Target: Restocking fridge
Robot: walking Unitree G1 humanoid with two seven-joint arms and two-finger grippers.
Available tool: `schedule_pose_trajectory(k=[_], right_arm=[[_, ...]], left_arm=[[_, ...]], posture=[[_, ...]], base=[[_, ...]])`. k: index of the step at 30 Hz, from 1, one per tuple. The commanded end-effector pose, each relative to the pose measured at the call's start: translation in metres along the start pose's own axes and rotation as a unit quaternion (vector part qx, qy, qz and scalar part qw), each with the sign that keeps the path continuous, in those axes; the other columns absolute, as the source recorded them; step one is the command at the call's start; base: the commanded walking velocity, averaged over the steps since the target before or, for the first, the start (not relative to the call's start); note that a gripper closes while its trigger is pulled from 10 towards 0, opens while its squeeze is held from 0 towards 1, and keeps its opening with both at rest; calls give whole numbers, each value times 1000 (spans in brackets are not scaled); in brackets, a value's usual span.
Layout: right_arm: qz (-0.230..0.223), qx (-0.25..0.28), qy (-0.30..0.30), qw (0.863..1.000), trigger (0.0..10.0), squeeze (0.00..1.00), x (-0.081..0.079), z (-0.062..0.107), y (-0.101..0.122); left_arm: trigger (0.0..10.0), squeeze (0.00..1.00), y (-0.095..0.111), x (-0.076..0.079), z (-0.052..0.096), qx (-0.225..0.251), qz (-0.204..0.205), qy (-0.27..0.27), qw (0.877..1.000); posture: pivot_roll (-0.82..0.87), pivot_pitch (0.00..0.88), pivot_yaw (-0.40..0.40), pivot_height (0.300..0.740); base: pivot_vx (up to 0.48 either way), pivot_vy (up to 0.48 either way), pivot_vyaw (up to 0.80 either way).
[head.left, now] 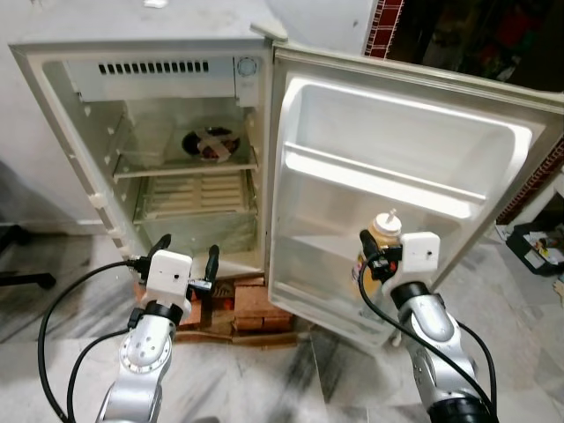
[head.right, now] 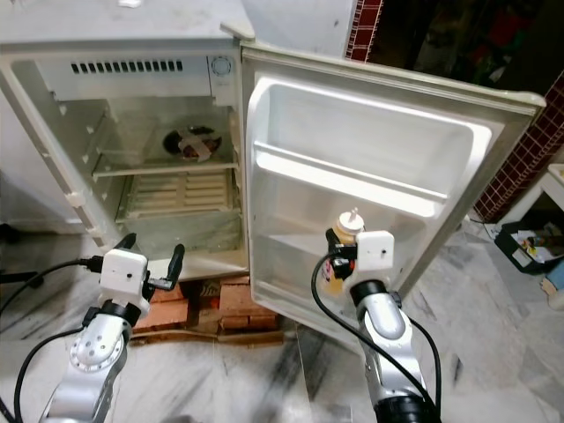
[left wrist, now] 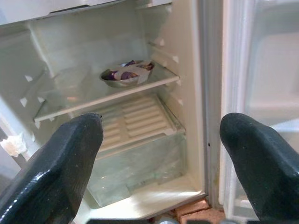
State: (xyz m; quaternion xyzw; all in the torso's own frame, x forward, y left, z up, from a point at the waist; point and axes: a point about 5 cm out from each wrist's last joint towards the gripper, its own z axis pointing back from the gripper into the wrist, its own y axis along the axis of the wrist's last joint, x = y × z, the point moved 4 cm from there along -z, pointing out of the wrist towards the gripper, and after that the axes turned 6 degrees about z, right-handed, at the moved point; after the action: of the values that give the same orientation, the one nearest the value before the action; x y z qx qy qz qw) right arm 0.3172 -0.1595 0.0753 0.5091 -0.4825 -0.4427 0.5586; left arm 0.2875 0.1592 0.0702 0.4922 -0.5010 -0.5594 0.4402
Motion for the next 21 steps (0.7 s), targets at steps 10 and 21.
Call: schedule_pose_trajectory(k=[10,21], right_arm=[[-3,31,21,999,10000,0,-8,-6,16],[-4,28,26,999,10000,0,-9,-4,15]], left_arm=[[10000,0,3,0,1,0,6,5,1000],[10000,0,-1,3,4,-9,7,3,1000]], posture=[[27,0,-42,740],[26,2,-46,740]], base=[[226,0,0],[0,0,0]])
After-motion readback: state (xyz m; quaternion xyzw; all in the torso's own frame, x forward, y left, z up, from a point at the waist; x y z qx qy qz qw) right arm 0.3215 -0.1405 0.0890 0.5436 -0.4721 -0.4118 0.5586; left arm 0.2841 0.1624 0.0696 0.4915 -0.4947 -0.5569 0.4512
